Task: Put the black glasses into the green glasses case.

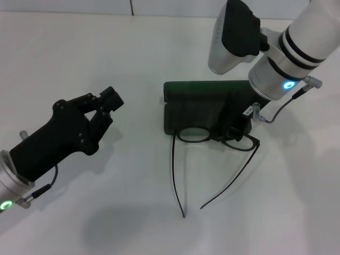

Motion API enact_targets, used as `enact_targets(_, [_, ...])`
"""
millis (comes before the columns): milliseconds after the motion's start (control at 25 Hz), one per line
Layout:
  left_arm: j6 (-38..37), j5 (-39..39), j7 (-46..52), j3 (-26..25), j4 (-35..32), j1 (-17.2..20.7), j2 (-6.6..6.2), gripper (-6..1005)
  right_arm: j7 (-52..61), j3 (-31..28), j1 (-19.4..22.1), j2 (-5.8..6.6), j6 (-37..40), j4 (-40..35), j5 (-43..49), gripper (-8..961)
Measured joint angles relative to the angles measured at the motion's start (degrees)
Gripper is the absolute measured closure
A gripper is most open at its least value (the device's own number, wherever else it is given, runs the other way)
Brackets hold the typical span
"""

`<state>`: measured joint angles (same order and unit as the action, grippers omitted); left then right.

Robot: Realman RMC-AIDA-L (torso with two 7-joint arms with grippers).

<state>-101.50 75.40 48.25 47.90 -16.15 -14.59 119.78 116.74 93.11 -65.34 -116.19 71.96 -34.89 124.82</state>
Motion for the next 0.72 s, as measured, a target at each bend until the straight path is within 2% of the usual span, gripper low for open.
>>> enact_targets(160, [0.0, 0.0, 0.0, 0.0, 0.3, -0.1, 0.01, 892, -0.4, 0.1, 0.1, 0.0, 0.0, 0.0, 0.0, 819])
enact_targets(560, [-0.1, -0.1, 0.0, -0.1, 0.2, 0.0, 0.01, 895, -0.8, 0.9, 0.2, -0.01, 0.2, -0.6, -0.1, 876])
enact_targets(720, [-1.8, -0.9, 0.4, -0.4, -0.1, 0.3, -0.07, 896, -0.6, 0.4, 0.6, 0.02, 1.5, -3.3, -0.2, 892])
